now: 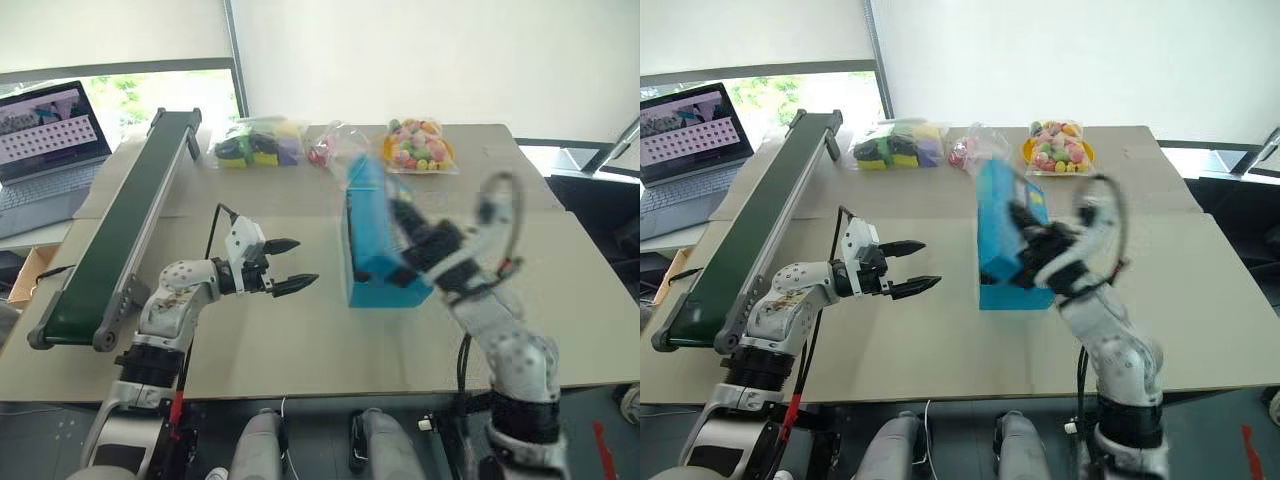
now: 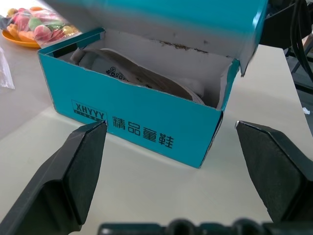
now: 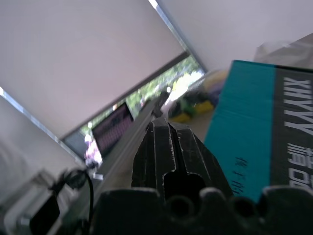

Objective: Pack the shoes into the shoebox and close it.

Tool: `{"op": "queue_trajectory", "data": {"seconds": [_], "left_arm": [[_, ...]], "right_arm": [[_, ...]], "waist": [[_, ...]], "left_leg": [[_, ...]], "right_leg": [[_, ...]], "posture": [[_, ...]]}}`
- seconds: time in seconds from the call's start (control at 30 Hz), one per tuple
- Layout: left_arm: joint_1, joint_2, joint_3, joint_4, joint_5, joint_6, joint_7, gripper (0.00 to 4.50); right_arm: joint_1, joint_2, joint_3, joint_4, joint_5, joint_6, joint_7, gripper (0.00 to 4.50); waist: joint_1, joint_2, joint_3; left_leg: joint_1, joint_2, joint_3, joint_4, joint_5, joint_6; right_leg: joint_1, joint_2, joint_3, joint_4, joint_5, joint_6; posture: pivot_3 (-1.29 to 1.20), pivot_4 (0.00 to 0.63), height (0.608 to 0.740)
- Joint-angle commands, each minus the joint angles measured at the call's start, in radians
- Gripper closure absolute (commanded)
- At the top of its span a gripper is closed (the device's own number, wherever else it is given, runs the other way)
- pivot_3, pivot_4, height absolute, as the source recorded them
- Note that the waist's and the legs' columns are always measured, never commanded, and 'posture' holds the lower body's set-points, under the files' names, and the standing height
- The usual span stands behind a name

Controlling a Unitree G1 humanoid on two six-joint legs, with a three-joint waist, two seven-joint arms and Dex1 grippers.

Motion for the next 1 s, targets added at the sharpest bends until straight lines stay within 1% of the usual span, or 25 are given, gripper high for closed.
{"op": "queue_trajectory", "data": {"seconds": [0.03,0.1,0.17,0.27,0.33,0.43,0.6,0.83,0.9,1.0], "left_arm": [[0.001,0.005,0.012,-0.045,-0.003,0.000,0.011,0.00],[0.006,0.004,0.014,-0.048,-0.003,0.000,0.020,0.00],[0.013,0.004,0.017,-0.054,-0.002,-0.001,0.029,0.00],[0.028,0.004,0.020,-0.075,-0.007,0.006,0.044,0.00],[0.045,0.006,0.026,-0.096,-0.010,0.012,0.058,0.00],[0.064,0.010,0.033,-0.120,-0.012,0.020,0.076,0.00],[0.103,0.018,0.046,-0.166,-0.016,0.036,0.100,0.00],[0.138,0.018,0.056,-0.205,-0.007,0.053,0.144,0.00],[0.141,0.017,0.058,-0.205,0.005,0.051,0.168,0.00],[0.129,0.013,0.071,-0.192,0.024,0.098,0.249,0.00]], "right_arm": [[-0.095,-0.034,0.048,0.156,-0.150,0.021,0.036,4.49],[-0.170,-0.032,0.065,0.292,-0.230,-0.003,0.062,4.49],[-0.242,-0.018,0.090,0.425,-0.304,-0.036,0.108,4.49],[-0.342,0.021,0.088,0.621,-0.390,-0.090,0.148,4.49],[-0.406,0.050,0.064,0.751,-0.426,-0.121,0.157,4.49],[-0.442,0.065,0.089,0.839,-0.496,-0.140,0.202,4.49],[-0.437,0.094,0.099,0.877,-0.556,-0.107,0.254,4.49],[-0.418,0.103,0.069,0.868,-0.597,-0.077,0.265,4.49],[-0.419,0.105,0.044,0.859,-0.591,-0.077,0.264,4.49],[-0.432,0.092,-0.004,0.800,-0.575,-0.071,0.263,4.49]], "waist": [[0.005,0.000,0.000],[0.010,0.000,0.000],[0.012,0.000,0.000],[0.011,0.000,0.000],[0.010,0.000,0.000],[0.009,0.000,0.000],[0.005,0.000,0.000],[-0.001,0.000,0.000],[-0.001,0.000,0.000],[0.000,0.000,0.000]], "left_leg": [[0.000,0.000,0.000,0.000,0.001,0.002],[-0.001,-0.001,0.001,0.000,0.003,0.005],[-0.002,-0.001,0.002,0.001,0.003,0.005],[-0.002,-0.001,0.003,0.001,0.003,0.005],[-0.002,-0.001,0.002,0.001,0.003,0.005],[-0.002,-0.001,0.002,0.001,0.003,0.005],[-0.002,0.000,0.002,0.001,0.004,0.005],[-0.001,0.000,0.002,0.001,0.004,0.005],[-0.001,0.000,0.002,0.001,0.004,0.005],[-0.001,0.000,0.002,0.001,0.004,0.005]], "right_leg": [[0.000,0.000,0.000,0.000,0.001,0.001],[0.000,0.000,-0.001,0.000,0.003,0.005],[0.000,-0.001,0.000,0.000,0.003,0.005],[-0.001,-0.001,0.000,0.000,0.003,0.006],[-0.001,0.000,0.000,0.000,0.003,0.006],[-0.001,0.000,0.000,0.001,0.003,0.006],[-0.001,0.000,0.000,0.002,0.004,0.006],[0.000,0.000,0.000,0.002,0.003,0.006],[0.000,0.000,0.000,0.002,0.003,0.006],[0.000,0.000,0.000,0.002,0.003,0.006]], "posture": [[0.00,0.150,0.681],[0.00,0.150,0.681],[0.00,0.150,0.681],[0.00,0.150,0.681],[0.00,0.150,0.681],[0.00,0.150,0.681],[0.00,0.150,0.681],[0.00,0.150,0.681],[0.00,0.150,0.681],[0.00,0.150,0.681]]}}
